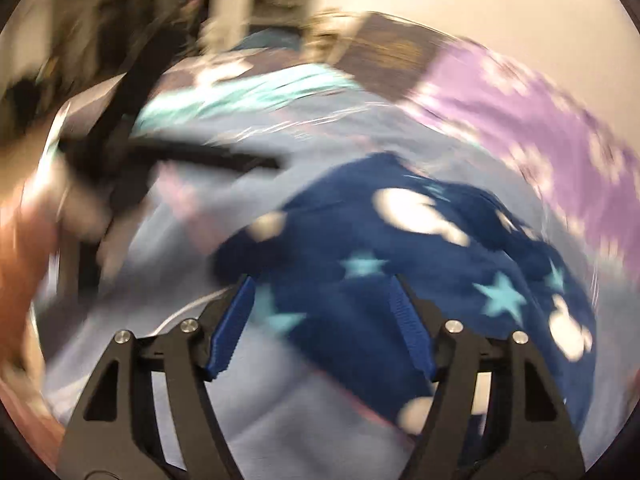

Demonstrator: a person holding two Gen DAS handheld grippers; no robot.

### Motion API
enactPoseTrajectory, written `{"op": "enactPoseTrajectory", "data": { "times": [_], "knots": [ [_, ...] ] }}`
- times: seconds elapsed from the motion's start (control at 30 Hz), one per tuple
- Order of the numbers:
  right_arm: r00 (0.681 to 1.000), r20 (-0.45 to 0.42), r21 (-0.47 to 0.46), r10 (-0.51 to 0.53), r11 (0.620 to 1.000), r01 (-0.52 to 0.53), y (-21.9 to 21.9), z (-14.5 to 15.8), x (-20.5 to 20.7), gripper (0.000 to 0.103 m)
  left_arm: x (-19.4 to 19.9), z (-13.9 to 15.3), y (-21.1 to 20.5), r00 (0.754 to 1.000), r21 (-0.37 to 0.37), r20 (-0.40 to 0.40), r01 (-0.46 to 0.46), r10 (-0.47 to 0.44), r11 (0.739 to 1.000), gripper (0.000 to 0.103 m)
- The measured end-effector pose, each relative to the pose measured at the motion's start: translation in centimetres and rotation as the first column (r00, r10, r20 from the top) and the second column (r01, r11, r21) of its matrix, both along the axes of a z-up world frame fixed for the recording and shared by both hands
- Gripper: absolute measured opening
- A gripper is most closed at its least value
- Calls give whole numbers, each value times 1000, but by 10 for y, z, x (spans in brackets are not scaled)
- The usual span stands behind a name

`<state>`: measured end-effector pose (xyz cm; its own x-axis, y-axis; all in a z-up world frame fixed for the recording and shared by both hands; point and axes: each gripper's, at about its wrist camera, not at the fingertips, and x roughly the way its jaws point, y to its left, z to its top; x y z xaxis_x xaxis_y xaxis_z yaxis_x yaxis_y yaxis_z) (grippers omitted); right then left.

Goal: Fold small clothes
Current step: 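Grasp the bundle edge with the left gripper while the right gripper grasps the other end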

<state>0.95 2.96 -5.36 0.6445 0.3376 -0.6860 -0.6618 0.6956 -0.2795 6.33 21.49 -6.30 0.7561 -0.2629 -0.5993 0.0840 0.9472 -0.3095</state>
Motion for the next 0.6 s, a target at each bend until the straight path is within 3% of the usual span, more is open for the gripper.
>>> {"op": "enactPoseTrajectory", "data": {
  "times": [0.1, 0.2, 0.3, 0.4, 0.47, 0.6],
  "knots": [
    [996, 86, -158, 37, 987, -23, 28, -18, -16, 71, -9, -4, 11, 1000, -22, -13, -16, 16, 1000, 83],
    [998, 58, -292, 10, 956, 8, 42, -45, -3, 72, -8, -9, 14, 1000, -34, -24, -5, 5, 999, 83],
    [997, 64, -289, -32, 956, 50, 53, -58, 21, 75, -2, -14, 20, 999, -103, -32, 27, -31, 994, 83],
    [985, 168, -314, -47, 944, 98, 76, -64, 49, 75, 17, -16, 18, 998, -162, -39, 32, -39, 986, 83],
    [980, 195, -322, -49, 940, 111, 80, -63, 53, 74, 32, -16, 14, 995, -199, -38, 87, -97, 976, 83],
    [976, 215, -339, -31, 935, 104, 74, -63, 52, 62, 82, -25, -7, 961, -276, -90, 227, -261, 934, 83]
  ]
}}
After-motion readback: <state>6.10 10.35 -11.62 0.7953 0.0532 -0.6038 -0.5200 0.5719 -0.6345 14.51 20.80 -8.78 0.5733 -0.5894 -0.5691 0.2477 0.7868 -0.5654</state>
